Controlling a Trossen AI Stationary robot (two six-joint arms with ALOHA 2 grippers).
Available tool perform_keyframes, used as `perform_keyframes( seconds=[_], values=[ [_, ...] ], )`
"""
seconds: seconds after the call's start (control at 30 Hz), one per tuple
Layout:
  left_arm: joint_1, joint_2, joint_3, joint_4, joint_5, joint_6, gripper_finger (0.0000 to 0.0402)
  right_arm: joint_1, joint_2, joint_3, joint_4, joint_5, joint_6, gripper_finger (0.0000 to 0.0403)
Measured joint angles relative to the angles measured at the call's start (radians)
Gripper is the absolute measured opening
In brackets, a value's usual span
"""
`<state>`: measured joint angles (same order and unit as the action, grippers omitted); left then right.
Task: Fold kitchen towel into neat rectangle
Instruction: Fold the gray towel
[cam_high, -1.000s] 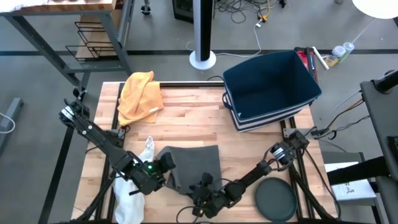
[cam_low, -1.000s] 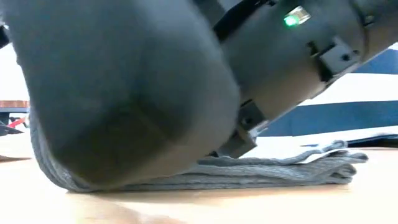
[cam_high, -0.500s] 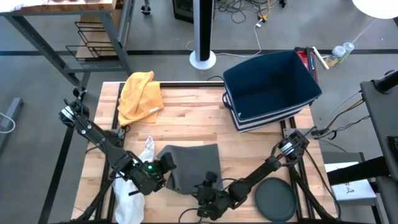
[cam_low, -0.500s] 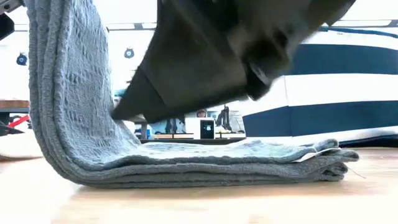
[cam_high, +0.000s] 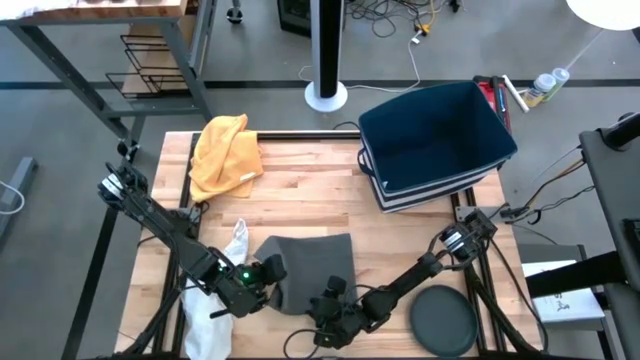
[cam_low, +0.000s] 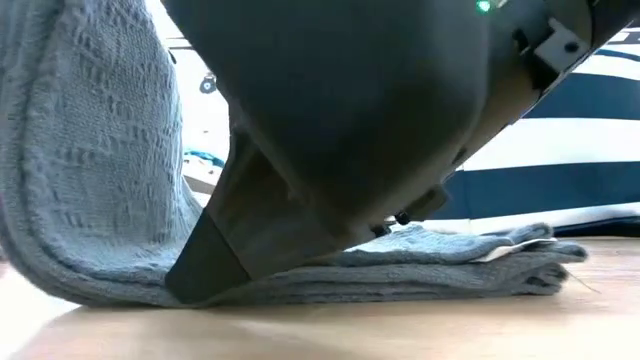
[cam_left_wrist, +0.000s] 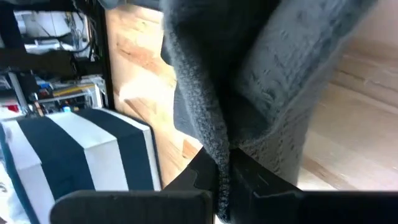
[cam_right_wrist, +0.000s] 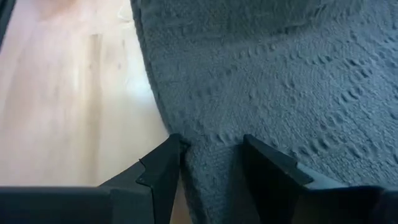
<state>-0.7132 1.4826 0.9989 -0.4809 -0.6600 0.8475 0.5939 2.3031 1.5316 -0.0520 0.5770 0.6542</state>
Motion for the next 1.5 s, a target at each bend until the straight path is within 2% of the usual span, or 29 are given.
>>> perform_keyframes(
  seconds=[0.27, 0.5, 0.6, 0.73, 1.03, 1.13, 1.27, 1.33, 1.5],
  values=[
    [0.013, 0.010, 0.000, 0.037, 0.047, 0.055, 0.0007, 0.017, -0.092, 0.018, 0.006, 0.024, -0.069, 0.0167],
    [0.039, 0.010, -0.001, 0.030, 0.090, 0.135, 0.0009, 0.021, -0.131, 0.012, -0.110, 0.055, -0.056, 0.0167],
    [0.060, 0.010, -0.001, 0.043, 0.136, 0.184, 0.0011, 0.021, -0.132, 0.010, -0.183, 0.062, 0.016, 0.0167],
    [0.097, 0.033, -0.001, 0.081, 0.208, 0.253, 0.0007, 0.019, -0.136, 0.005, -0.204, 0.088, 0.200, 0.0167],
    [0.200, 0.136, 0.001, 0.221, 0.308, 0.417, 0.0009, 0.075, -0.192, 0.004, -0.292, 0.148, 0.376, 0.0167],
    [0.226, 0.167, 0.001, 0.270, 0.364, 0.466, 0.0007, 0.094, -0.213, 0.004, -0.419, 0.175, 0.477, 0.0167],
    [0.250, 0.190, 0.001, 0.363, 0.376, 0.504, 0.0003, 0.120, -0.222, 0.004, -0.633, 0.183, 0.666, 0.0167],
    [0.261, 0.195, 0.002, 0.416, 0.388, 0.525, 0.0004, 0.127, -0.216, 0.000, -0.685, 0.170, 0.694, 0.0167],
    [0.294, 0.200, 0.002, 0.469, 0.456, 0.550, 0.0009, 0.117, -0.208, -0.041, -0.625, 0.097, 0.646, 0.0167]
  ],
)
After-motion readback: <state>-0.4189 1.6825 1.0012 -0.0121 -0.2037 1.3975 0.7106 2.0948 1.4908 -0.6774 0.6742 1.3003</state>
